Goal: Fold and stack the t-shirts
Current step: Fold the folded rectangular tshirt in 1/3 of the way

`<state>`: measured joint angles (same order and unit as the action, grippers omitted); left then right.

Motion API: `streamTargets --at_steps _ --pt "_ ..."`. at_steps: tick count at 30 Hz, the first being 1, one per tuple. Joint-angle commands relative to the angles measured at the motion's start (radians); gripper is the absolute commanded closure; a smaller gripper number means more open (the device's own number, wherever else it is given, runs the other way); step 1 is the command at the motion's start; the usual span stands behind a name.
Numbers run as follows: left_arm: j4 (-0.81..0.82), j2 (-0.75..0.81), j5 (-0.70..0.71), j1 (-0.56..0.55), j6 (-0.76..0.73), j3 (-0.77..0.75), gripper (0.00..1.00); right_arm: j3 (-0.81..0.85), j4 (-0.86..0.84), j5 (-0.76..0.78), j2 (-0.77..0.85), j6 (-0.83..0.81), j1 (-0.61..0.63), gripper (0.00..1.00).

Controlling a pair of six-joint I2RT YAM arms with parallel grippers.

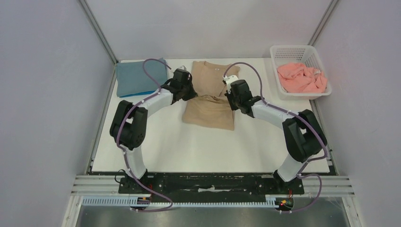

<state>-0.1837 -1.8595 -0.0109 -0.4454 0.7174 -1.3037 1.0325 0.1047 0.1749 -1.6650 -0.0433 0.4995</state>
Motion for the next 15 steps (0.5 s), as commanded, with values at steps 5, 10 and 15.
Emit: streamTargets --at_steps 5,10,15 --pt "-0.021 -0.12 -0.01 0.028 -0.04 -0.13 0.88 0.129 -0.082 -0.081 -0.132 -0.02 -0.06 0.91" --pt "-0.084 -0.145 -0.043 0.033 -0.073 -0.241 0.37 0.195 -0.029 -0.025 -0.137 0.025 -0.074 0.23" --pt "-0.085 -0.023 -0.054 0.033 -0.086 -0.151 0.21 0.059 -0.077 -0.008 0.009 0.109 -0.073 0.02"
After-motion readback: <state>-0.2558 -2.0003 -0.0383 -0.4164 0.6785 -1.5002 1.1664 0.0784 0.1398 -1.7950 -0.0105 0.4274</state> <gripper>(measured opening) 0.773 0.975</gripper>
